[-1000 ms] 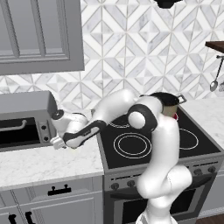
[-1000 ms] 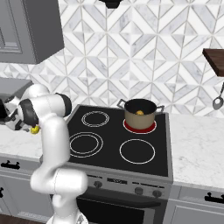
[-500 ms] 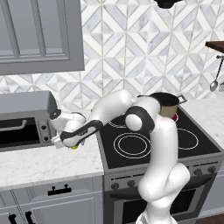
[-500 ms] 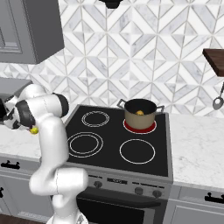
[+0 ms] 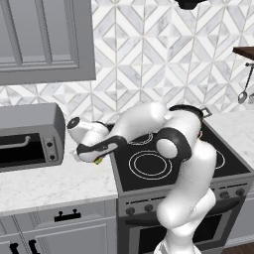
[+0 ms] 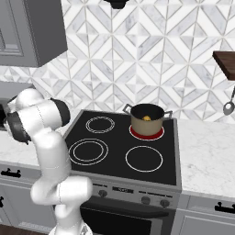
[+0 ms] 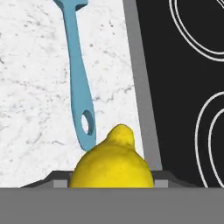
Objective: Put the lemon and squash in the pot. Retrieve the spatula and lightly stir the vegetables in the pot.
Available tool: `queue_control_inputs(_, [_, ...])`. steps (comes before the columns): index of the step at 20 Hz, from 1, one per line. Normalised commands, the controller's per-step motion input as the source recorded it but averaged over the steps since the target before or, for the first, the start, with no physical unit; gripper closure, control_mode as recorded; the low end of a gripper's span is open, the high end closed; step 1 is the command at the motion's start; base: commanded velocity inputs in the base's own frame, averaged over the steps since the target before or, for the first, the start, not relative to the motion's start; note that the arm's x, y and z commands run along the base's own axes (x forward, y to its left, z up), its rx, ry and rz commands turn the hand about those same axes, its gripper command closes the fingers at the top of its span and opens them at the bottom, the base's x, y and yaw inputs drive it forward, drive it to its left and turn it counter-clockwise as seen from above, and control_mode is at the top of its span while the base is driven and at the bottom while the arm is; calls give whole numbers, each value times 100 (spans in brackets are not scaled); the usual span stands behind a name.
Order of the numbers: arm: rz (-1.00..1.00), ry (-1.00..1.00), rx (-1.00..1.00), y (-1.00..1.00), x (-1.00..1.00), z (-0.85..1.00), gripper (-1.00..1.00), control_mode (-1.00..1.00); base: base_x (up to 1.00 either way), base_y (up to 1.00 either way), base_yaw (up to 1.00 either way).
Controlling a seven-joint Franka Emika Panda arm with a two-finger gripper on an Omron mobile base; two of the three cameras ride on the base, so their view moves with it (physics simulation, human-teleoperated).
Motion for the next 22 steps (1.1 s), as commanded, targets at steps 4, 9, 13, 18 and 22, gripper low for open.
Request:
queue_control_inputs(4, [0, -14, 16, -99, -59, 100, 100, -100, 0, 0, 0])
queue_control_inputs(9, [0, -9, 22, -100, -36, 100, 100, -100, 0, 0, 0])
queue_control_inputs(13, [0, -2, 18, -100, 1, 94, 100, -100, 0, 0, 0])
queue_control_inputs(18, [0, 0, 16, -100, 34, 75, 100, -100, 0, 0, 0])
queue_control_inputs(22, [0, 1, 11, -100, 81, 53, 100, -100, 0, 0, 0])
